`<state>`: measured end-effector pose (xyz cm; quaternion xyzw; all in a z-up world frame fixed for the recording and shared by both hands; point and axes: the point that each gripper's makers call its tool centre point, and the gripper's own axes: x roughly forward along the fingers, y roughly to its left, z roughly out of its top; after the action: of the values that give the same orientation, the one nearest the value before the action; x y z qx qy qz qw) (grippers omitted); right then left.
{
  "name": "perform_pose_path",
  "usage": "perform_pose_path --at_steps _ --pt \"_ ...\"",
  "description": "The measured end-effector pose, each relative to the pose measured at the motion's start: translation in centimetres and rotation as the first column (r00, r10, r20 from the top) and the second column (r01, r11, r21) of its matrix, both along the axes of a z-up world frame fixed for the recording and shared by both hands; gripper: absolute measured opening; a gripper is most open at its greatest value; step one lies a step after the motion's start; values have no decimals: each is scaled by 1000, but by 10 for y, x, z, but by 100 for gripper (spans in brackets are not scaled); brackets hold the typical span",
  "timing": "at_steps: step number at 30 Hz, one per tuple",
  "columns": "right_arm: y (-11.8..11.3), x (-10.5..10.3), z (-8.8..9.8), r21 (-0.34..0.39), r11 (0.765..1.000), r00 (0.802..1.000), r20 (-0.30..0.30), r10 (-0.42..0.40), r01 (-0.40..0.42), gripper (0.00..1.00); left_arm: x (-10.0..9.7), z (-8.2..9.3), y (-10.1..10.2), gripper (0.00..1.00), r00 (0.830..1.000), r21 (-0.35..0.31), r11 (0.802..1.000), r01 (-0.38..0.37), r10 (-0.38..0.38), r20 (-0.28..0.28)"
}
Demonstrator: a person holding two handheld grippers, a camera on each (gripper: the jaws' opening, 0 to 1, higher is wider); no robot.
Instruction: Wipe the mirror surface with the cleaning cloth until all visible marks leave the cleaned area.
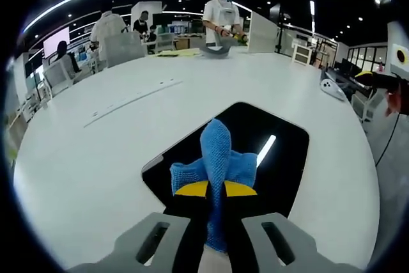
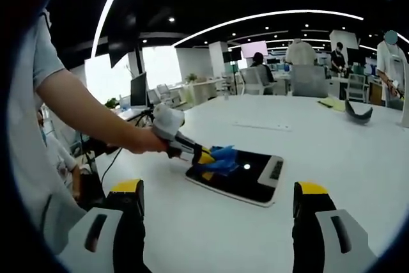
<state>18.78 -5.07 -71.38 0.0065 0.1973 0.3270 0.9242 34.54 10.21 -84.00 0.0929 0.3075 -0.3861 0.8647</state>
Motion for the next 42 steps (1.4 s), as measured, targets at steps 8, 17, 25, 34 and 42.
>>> perform_pose_path --at_steps 8,17,25,34,42 --pt "6 1 -2 2 1000 1000 -5 -5 5 97 -1 0 6 5 1000 -5 1000 4 -4 -4" --pt "11 -1 -1 -4 1000 1000 -6 -8 8 96 0 0 9 5 1000 -20 1000 7 -7 -17" --pt "18 -1 -1 -8 1000 1000 -6 -13 13 96 -1 0 9 5 1000 -22 1000 20 -20 -13" --pt "21 -3 -3 -14 1000 1000 -12 -16 16 96 -1 0 10 5 999 -53 999 10 -12 -34" --pt "23 -4 -3 -14 1000 1000 -14 -11 11 96 -3 1 11 6 999 -75 997 -14 11 -37"
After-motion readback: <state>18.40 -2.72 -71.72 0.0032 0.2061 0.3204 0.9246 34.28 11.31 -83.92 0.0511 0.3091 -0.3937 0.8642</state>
